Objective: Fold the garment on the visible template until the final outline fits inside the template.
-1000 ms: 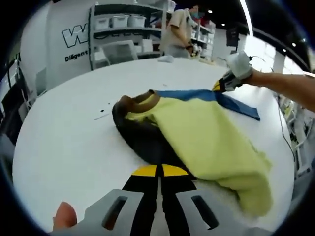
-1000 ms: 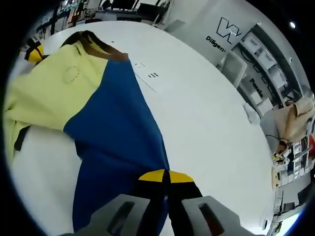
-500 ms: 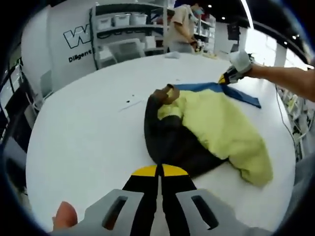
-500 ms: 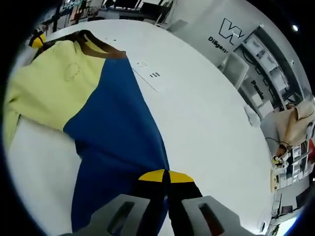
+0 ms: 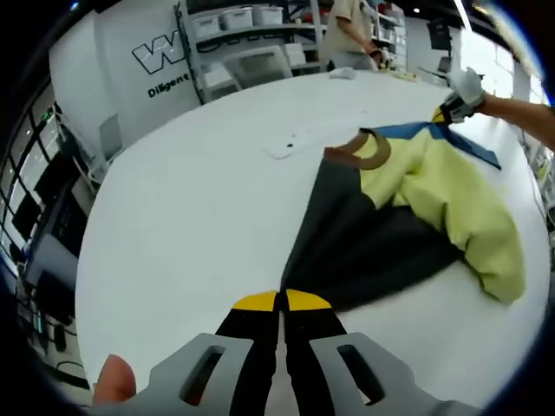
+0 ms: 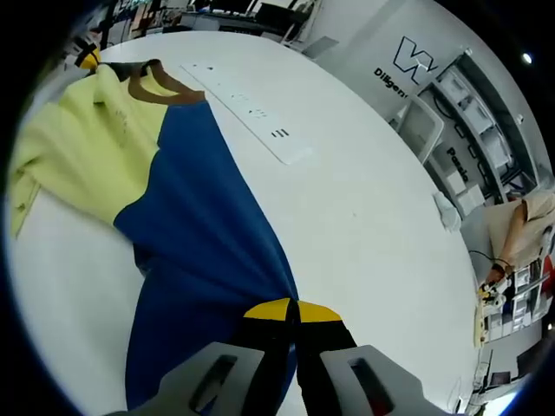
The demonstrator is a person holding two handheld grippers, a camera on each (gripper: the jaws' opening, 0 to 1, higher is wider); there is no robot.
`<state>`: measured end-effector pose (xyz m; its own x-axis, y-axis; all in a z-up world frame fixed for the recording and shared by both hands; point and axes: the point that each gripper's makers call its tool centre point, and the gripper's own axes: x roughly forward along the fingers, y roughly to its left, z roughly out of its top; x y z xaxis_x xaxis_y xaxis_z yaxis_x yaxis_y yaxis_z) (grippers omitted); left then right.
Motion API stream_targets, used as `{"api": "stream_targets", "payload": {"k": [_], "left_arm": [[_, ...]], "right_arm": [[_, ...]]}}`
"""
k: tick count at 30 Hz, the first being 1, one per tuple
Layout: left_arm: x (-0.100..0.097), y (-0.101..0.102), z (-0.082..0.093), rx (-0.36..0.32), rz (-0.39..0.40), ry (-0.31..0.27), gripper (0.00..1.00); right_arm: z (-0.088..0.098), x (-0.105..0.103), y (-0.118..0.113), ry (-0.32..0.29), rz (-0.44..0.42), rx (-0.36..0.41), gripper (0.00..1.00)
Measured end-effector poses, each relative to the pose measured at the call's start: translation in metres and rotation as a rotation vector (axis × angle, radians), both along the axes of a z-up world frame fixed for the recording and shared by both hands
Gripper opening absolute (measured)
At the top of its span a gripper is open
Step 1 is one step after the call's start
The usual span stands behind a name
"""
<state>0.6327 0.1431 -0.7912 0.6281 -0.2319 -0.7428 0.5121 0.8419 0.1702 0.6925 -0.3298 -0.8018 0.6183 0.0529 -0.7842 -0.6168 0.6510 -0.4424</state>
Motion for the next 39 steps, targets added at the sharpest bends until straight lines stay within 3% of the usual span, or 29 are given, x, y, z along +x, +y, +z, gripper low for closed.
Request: {"api": "stream_targets", "payload": {"k": [2, 13, 17, 19, 25, 31, 35, 39], "left_arm": [[0.000, -0.001, -0.007, 0.018, -0.006, 0.010, 0.00], [0.005, -0.001, -0.005, 0.004, -0.004, -0.020, 0.01], [0.011, 0.002, 0.001, -0.019, 0.025, -0.052, 0.12], [0.013, 0.002, 0.007, -0.040, 0.046, -0.073, 0.18], [0.008, 0.001, 0.020, -0.104, 0.082, -0.100, 0.17], [-0.004, -0.016, 0.038, -0.217, 0.098, -0.130, 0.17], [-0.023, -0.035, 0.052, -0.285, 0.072, -0.150, 0.16], [-0.046, -0.054, 0.053, -0.331, 0.046, -0.131, 0.15]], "right_arm": [[0.000, 0.000, -0.001, 0.001, -0.003, 0.006, 0.00], [0.001, 0.001, 0.000, -0.010, -0.014, 0.030, 0.00], [0.011, 0.005, 0.000, -0.054, -0.042, 0.063, 0.09], [0.018, 0.004, 0.000, -0.059, -0.044, 0.070, 0.08], [0.036, 0.002, 0.009, -0.090, -0.017, 0.066, 0.08], [0.065, -0.009, 0.045, -0.150, 0.071, 0.108, 0.08], [0.077, -0.043, 0.092, -0.142, 0.161, 0.192, 0.08], [0.073, -0.095, 0.141, -0.069, 0.226, 0.321, 0.07]]}}
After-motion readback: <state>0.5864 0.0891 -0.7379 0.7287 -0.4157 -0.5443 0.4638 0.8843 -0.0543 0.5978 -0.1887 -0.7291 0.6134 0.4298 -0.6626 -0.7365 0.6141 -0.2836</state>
